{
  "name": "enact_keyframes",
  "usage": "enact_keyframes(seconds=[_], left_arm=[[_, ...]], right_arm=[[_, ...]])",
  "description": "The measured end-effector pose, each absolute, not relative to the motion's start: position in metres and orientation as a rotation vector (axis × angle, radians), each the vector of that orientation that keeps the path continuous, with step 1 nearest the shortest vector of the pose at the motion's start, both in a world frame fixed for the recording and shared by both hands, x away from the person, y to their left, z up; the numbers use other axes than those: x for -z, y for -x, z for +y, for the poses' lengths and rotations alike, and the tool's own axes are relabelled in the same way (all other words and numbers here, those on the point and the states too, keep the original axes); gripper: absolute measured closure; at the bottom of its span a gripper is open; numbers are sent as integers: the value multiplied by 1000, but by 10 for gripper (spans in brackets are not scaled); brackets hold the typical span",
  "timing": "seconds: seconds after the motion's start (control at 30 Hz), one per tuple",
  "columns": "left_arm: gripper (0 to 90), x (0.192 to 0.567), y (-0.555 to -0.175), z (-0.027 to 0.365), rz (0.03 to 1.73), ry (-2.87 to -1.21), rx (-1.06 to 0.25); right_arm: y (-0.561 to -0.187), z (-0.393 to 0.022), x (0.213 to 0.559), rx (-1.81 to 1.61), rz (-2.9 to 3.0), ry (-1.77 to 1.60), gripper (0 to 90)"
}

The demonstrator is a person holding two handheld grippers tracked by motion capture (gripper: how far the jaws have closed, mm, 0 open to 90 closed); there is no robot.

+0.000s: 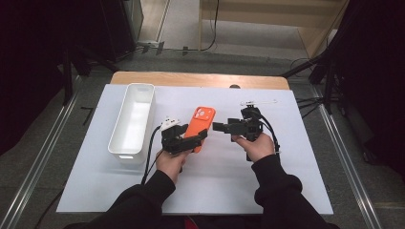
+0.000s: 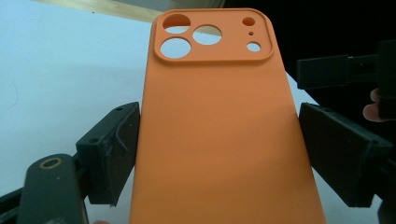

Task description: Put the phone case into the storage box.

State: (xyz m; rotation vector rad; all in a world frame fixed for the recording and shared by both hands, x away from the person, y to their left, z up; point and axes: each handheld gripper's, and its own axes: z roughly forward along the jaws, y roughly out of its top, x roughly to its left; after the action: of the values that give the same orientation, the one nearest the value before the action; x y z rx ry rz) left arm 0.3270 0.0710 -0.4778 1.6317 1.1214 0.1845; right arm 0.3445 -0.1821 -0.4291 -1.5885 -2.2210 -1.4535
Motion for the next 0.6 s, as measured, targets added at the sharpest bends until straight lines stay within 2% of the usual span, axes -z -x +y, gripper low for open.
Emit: enact_keyframes(seconds=[0.6], left_arm=[[159,478,-328,71,1126,-1633,-181]], right_arm=[[-362,-183,423,1401,-2148,1680,158]])
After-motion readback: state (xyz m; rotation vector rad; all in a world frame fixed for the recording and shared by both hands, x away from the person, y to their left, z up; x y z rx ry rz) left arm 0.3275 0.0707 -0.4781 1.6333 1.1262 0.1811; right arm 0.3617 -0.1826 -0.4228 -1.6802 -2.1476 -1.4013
